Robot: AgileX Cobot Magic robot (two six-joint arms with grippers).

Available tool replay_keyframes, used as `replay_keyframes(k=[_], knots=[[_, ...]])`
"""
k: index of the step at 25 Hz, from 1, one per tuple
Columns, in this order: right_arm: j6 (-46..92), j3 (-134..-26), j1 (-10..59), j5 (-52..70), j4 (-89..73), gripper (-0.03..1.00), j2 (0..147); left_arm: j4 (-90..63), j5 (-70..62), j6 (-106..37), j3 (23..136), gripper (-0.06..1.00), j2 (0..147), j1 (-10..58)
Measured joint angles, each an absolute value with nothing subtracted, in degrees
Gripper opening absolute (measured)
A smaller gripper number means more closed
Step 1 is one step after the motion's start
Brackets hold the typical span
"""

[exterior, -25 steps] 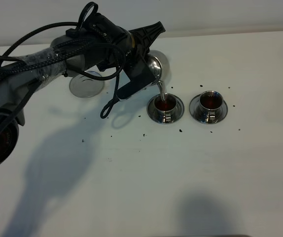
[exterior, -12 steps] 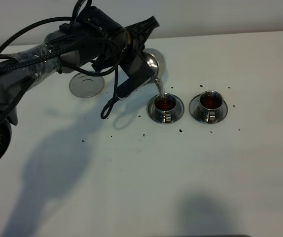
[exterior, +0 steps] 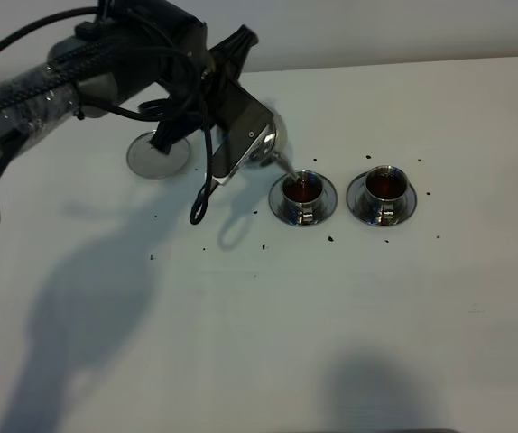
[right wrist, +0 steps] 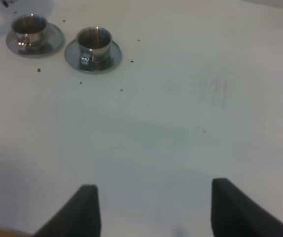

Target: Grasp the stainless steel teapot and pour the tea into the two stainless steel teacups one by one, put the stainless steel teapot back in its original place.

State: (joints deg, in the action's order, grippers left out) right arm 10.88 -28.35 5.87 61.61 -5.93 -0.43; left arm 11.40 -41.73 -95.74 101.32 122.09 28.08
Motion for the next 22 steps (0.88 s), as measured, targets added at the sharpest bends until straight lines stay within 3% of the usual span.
replay_keyframes(k=[22], knots=[[10.9, -28.3, 5.9, 61.6, -5.9, 0.48, -0.4, 2.2, -66.4, -56.8, 101.3, 0.22, 117.6, 25.2]])
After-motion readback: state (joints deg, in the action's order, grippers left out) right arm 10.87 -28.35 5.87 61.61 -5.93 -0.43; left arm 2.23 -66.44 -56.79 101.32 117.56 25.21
